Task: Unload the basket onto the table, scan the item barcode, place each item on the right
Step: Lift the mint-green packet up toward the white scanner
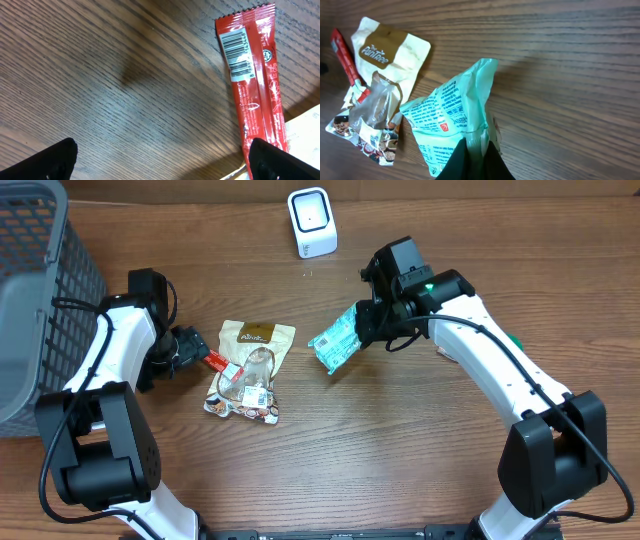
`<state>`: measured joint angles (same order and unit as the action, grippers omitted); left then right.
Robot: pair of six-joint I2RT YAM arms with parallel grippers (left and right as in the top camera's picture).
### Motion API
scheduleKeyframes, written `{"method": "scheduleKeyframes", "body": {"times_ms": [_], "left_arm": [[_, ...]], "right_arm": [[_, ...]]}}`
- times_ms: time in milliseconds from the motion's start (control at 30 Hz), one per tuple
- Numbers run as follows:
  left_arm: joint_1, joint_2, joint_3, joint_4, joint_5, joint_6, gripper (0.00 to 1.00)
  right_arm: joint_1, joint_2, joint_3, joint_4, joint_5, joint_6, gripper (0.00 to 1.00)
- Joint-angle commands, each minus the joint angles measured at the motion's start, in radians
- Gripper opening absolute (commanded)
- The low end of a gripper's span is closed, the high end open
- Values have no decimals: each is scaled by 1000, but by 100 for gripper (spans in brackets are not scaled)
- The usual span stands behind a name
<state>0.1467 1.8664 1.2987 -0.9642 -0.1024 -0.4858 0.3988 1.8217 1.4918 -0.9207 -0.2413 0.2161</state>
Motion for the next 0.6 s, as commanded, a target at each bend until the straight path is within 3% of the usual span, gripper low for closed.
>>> {"method": "scheduleKeyframes", "body": {"times_ms": [0,333,567], "left_arm": [[10,-2,19,2,-20,14,100],[10,-2,19,1,-20,14,100],[10,-2,19,1,-20,14,100]], "right_arm": [[-6,-13,15,2,2,-4,4],[-12,-13,31,65,-22,-5,3],[-13,-13,229,54,-21,-28,3]]}}
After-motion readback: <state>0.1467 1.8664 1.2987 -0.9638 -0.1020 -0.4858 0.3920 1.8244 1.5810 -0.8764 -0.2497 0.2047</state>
